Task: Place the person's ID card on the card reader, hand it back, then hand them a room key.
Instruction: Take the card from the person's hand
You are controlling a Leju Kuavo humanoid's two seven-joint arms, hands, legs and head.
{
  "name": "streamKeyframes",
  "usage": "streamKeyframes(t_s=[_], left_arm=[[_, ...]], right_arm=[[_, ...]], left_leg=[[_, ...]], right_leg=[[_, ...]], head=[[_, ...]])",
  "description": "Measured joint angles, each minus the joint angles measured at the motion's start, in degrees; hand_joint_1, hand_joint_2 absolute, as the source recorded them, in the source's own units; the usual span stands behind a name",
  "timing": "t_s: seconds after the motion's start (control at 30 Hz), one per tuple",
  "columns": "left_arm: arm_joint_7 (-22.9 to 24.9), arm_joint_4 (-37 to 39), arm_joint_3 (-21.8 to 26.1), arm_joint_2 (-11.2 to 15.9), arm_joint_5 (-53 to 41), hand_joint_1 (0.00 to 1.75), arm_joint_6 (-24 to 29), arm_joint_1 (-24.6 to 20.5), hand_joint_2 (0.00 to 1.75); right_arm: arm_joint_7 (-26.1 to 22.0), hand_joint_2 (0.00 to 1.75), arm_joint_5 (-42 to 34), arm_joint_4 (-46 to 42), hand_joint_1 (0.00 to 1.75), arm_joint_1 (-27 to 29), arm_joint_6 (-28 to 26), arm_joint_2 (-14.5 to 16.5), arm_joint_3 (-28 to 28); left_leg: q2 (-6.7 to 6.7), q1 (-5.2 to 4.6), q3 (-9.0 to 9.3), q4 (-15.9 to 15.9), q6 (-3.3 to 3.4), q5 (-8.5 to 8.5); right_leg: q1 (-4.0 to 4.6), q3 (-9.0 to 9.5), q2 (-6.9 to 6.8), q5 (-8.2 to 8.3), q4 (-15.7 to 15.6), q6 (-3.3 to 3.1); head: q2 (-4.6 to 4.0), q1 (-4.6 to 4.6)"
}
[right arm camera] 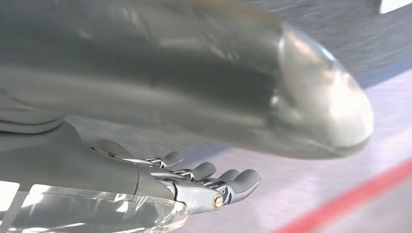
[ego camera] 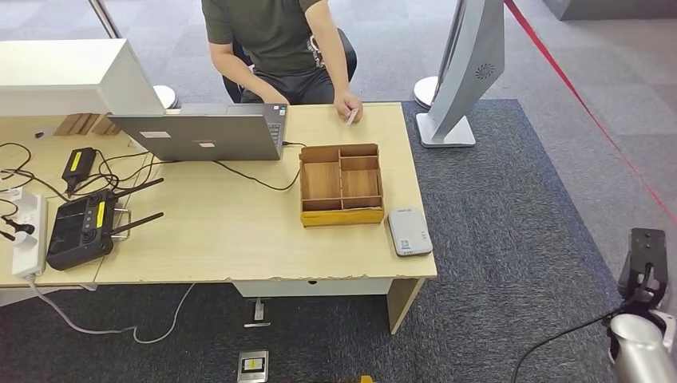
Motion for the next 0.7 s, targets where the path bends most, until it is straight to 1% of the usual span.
streamKeyframes(t_s=[0.07, 0.2, 0.27, 0.33, 0.53, 0.6, 0.7], left_arm=[[-0.4, 0.0, -0.4, 0.0, -0.6, 0.00, -0.4, 0.1, 0.00], [-1.5, 0.0, -1.1, 0.0, -1.9, 0.00, -1.0, -0.1, 0.00], [-2.0, 0.0, -1.5, 0.0, -2.6, 0.00, -1.4, -0.2, 0.00], [-2.3, 0.0, -2.0, 0.0, -3.4, 0.00, -1.7, -0.2, 0.00], [-2.6, 0.0, -3.5, 0.0, -5.1, 0.00, -2.0, -0.4, 0.00], [-2.6, 0.0, -3.9, 0.0, -5.2, 0.00, -2.0, -0.5, 0.00], [-2.5, 0.0, -4.2, 0.0, -5.3, 0.00, -2.0, -0.6, 0.00]], right_arm=[[-0.1, 0.00, 1.2, -2.7, 0.00, -0.2, -0.1, -2.1, 3.0], [-0.4, 0.00, 7.2, -7.5, 0.00, -2.8, 1.2, -5.5, 7.6], [-0.1, 0.87, 10.5, -9.8, 0.00, -4.6, 2.6, -6.8, 9.8], [1.5, 1.75, 14.1, -12.5, 0.00, -5.5, 3.8, -7.7, 11.6], [9.1, 1.75, 24.7, -23.9, 0.00, -6.4, 9.3, -8.8, 15.7], [10.6, 1.75, 26.4, -27.3, 0.00, -7.0, 10.4, -8.9, 16.8], [11.1, 1.75, 26.8, -30.9, 0.00, -7.3, 10.7, -9.2, 17.9]], left_leg=[[-0.01, 0.01, -0.04, 0.0, 0.00, 0.00], [0.02, 0.01, -0.06, 0.0, 0.00, 0.01], [0.01, 0.02, 0.00, 0.0, 0.00, 0.02], [-0.07, 0.02, 0.00, 0.0, 0.01, 0.05], [-0.13, 0.05, -0.05, 0.0, 0.00, 0.06], [-0.14, 0.07, -0.04, 0.0, 0.00, 0.06], [-0.15, 0.08, -0.06, 0.0, 0.00, 0.06]], right_leg=[[0.01, 0.02, -0.02, 0.01, 0.0, 0.00], [0.00, -0.01, 0.01, 0.03, 0.0, -0.02], [0.02, -0.01, 0.00, 0.04, 0.0, -0.02], [0.03, 0.00, -0.09, 0.03, 0.0, -0.02], [0.06, -0.02, -0.17, 0.03, 0.0, -0.02], [0.08, -0.02, -0.18, 0.03, 0.0, -0.02], [0.08, -0.02, -0.18, 0.03, 0.0, -0.02]], head=[[0.00, 0.04], [0.00, 0.05], [0.00, 0.04], [0.00, 0.05], [0.00, 0.05], [0.00, 0.05], [0.00, 0.06]])
